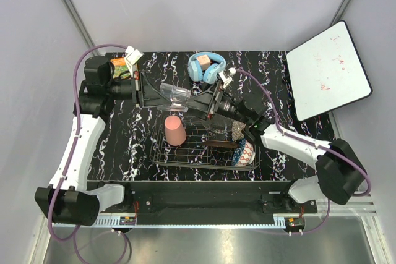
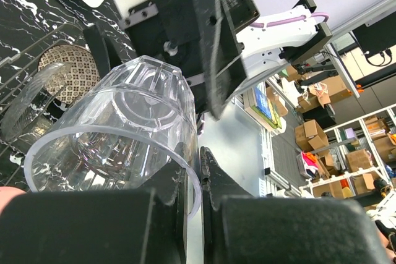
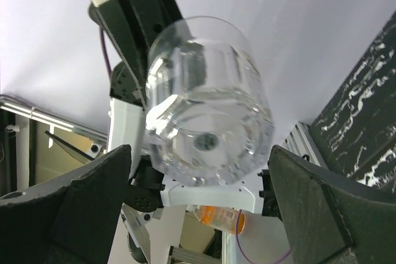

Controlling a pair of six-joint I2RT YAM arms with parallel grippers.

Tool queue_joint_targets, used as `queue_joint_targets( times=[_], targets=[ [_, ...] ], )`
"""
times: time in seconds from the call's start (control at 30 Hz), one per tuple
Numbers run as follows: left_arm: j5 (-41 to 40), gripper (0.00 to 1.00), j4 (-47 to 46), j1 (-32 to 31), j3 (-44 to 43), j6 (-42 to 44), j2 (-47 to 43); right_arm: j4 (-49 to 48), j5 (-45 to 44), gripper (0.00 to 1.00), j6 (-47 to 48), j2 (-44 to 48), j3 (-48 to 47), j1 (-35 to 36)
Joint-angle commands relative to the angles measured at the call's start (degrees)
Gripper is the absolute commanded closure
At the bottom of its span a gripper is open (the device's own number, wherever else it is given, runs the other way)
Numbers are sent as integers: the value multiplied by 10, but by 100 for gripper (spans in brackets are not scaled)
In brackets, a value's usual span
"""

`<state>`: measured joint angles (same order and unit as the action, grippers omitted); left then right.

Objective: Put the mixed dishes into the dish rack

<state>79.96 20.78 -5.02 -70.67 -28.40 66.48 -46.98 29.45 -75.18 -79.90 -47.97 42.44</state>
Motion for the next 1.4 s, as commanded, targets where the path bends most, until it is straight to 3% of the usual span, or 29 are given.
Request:
queue_joint_targets(
  times=[0.0,0.5,0.6,0.73,0.93,1.07,1.17,1.23,1.27,1.33,1.37],
  targets=[
    [20,100,-41,2,2,-7,-12,-72,-12,0,-10,-13,-41,6],
    [17,100,-41,1,15,-2,-21,-84,-11,0,-19,-65,-86,19],
    [16,100,-42,1,24,-2,-25,-86,-11,5,-18,-71,-93,19],
    [13,100,-43,1,33,-1,-29,-87,-5,20,-20,-82,-105,19],
    [15,100,-43,2,38,-1,-35,-78,-5,60,-6,-72,-101,20],
    [18,99,-43,2,44,0,-38,-6,-14,83,40,-46,-105,19],
    [26,88,-34,4,45,10,-33,63,-23,100,89,-18,-112,19],
    [31,86,-18,9,43,22,-27,102,-38,100,134,6,-115,19],
    [31,66,-15,13,44,26,-25,138,-44,100,147,22,-118,19],
    [35,49,-6,17,44,33,-21,167,-57,100,181,35,-121,19],
    [37,33,-4,20,43,35,-21,195,-60,100,192,41,-122,19]
  ],
)
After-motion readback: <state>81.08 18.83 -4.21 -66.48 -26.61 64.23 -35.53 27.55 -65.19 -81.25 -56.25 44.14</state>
